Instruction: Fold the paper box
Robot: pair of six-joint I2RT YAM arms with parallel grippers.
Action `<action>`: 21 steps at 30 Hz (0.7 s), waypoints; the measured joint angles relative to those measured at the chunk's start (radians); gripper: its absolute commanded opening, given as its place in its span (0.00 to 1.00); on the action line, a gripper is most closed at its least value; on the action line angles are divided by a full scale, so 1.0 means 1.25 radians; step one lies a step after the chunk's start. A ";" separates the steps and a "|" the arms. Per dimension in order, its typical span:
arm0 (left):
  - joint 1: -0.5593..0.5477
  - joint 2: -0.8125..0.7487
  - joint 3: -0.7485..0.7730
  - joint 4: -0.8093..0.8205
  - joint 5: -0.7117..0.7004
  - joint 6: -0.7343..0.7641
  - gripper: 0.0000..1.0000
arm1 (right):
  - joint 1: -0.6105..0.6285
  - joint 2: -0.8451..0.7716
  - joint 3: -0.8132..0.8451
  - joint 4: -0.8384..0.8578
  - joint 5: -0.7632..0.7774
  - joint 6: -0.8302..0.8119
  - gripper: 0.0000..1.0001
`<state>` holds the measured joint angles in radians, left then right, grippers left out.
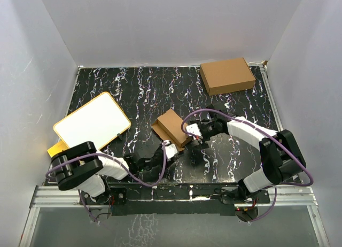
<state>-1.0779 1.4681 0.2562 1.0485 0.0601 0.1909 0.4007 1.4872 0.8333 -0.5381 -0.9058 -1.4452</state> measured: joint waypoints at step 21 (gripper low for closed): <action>-0.005 0.140 0.065 0.067 -0.085 -0.071 0.36 | 0.004 0.000 -0.021 0.086 0.017 0.058 0.76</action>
<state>-1.0840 1.6436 0.3370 1.1320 -0.0467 0.1024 0.4061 1.4872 0.8066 -0.4309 -0.8848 -1.3724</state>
